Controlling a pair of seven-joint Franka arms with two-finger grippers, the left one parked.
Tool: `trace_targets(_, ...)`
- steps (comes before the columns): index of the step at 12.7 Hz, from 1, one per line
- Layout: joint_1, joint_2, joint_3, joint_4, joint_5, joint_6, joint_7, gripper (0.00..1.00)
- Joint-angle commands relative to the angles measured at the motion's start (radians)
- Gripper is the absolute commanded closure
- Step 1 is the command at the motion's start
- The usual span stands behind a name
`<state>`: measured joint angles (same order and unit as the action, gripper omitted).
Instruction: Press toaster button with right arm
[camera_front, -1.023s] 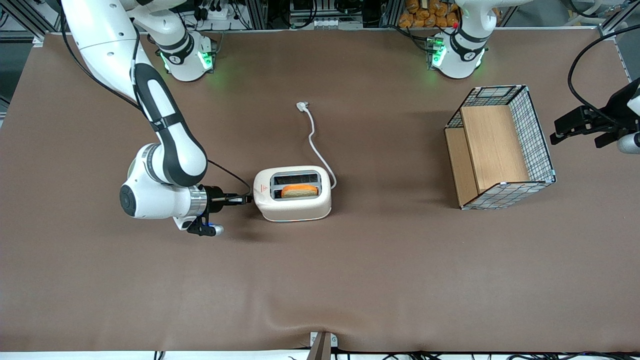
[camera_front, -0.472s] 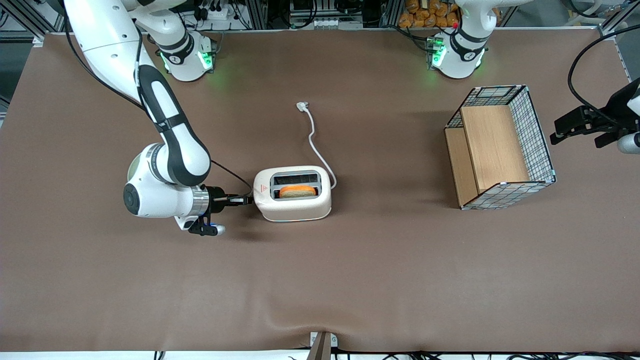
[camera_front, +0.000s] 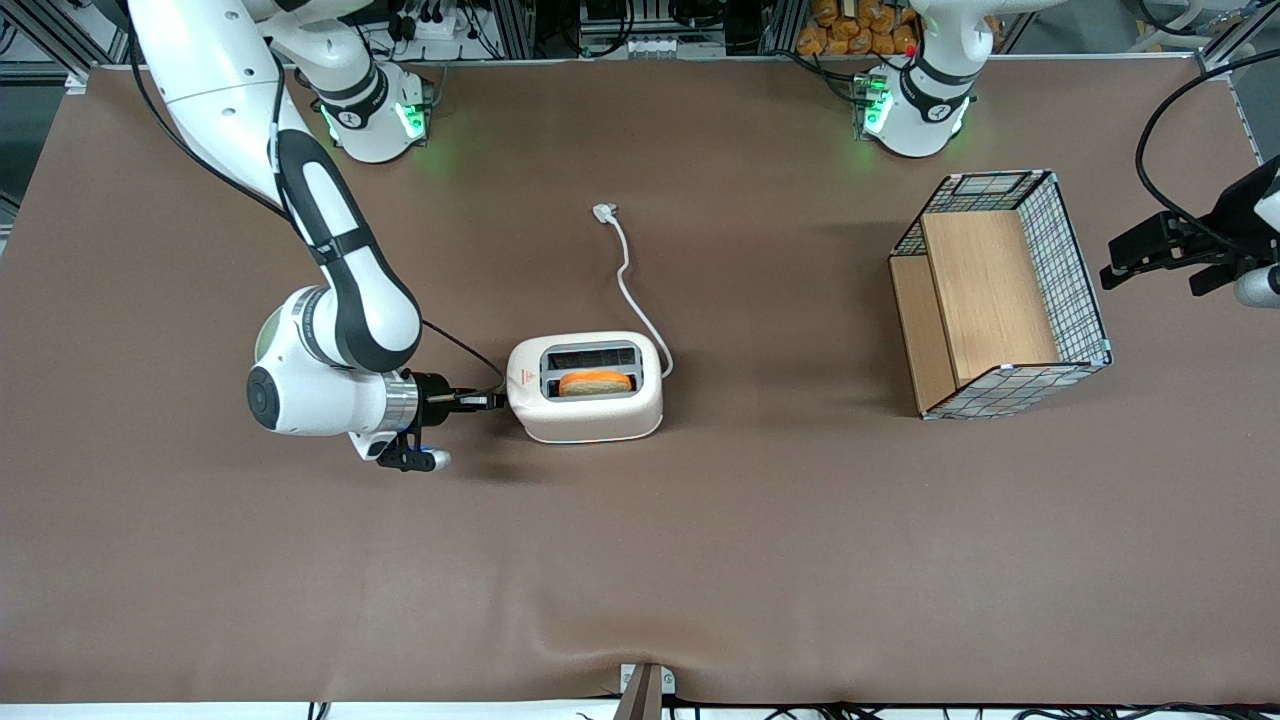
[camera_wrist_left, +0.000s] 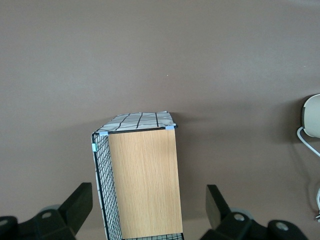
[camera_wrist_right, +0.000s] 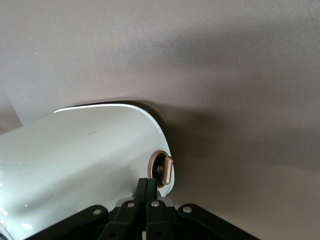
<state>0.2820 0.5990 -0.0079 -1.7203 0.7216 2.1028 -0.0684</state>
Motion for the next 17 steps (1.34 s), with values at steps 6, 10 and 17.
trace_targets(6,0.002,0.012,0.005,-0.01,0.029,0.04,-0.033,1.0)
trace_targets(10,-0.004,0.007,0.005,-0.01,0.027,0.039,-0.034,1.0)
trace_targets(17,-0.043,-0.01,0.002,0.045,0.025,-0.084,-0.027,1.0)
